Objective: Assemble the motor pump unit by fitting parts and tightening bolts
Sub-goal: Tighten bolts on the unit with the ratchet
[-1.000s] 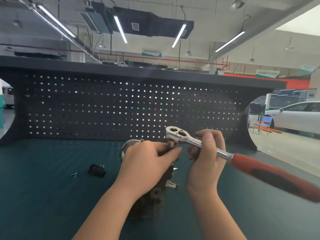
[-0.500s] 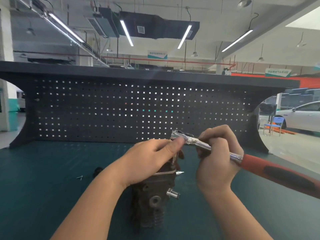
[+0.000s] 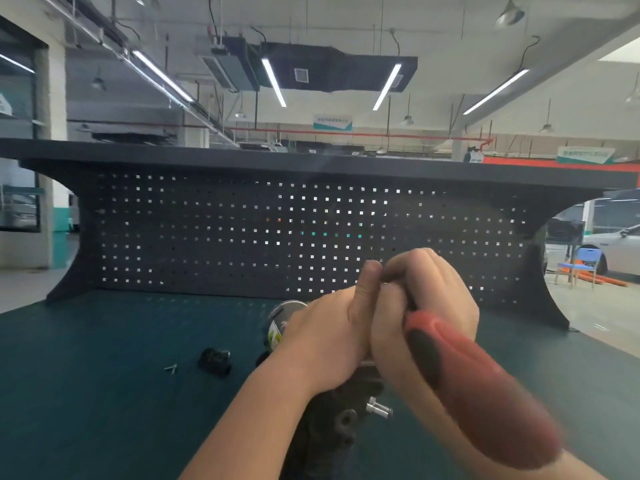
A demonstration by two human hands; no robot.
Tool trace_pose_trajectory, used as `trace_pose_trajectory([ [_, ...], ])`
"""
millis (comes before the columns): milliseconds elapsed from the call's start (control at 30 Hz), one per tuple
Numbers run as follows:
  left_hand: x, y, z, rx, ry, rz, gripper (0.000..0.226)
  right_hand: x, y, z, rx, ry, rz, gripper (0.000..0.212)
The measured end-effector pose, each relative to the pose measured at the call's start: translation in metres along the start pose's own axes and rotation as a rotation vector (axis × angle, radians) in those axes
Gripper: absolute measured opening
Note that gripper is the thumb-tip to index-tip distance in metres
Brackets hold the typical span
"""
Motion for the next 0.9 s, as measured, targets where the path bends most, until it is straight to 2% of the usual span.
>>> trace_pose_trajectory([
  [33,0.002,0.005,-0.004,-0.013,-0.029,-0.002,0.081,-0.003,0.000,-0.001,-0.050,0.014,0.017,0.020],
  [100,0.005,0.012,-0.007,-0.022,-0.076,0.024,0.074,-0.005,-0.005,-0.008,0.010,0.127,0.037,0.014],
  [167,0.006,0.013,-0.008,0.057,-0.035,0.060,0.090,-0.007,-0.010,-0.017,0.165,0.304,0.014,0.009],
  [233,0.005,0.006,-0.004,0.046,-0.029,0.042,0.100,-0.009,-0.012,-0.024,0.306,0.336,-0.030,0.014],
  [300,0.002,-0.001,0.005,0.013,-0.045,0.014,0.084,-0.010,-0.012,-0.026,0.424,0.342,-0.046,0.016],
  [367,-0.002,-0.007,0.011,-0.025,0.000,0.065,0.071,-0.011,-0.010,-0.025,0.517,0.366,-0.047,0.020],
  [500,-0.008,-0.013,0.019,-0.108,0.059,0.240,0.082,-0.015,-0.009,-0.020,0.695,0.440,-0.100,0.023],
  [600,-0.010,-0.014,0.016,-0.118,0.121,0.256,0.085,-0.018,-0.008,-0.018,0.862,0.557,-0.117,0.019],
  [733,-0.012,-0.016,0.010,-0.174,0.159,0.207,0.059,-0.020,-0.002,-0.023,1.102,0.837,-0.078,0.020],
  [900,-0.011,-0.015,0.009,-0.284,0.143,0.186,0.026,-0.026,0.007,-0.037,1.106,1.091,-0.084,0.031],
])
Point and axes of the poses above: each hand's wrist, its own x-axis towards the middle knuckle, its own y-axis out of the palm, z = x × y, the point moved 3 cm from there along x, towards the middle knuckle, and after that the axes turned 9 degrees about -y, right-handed, at the moved point
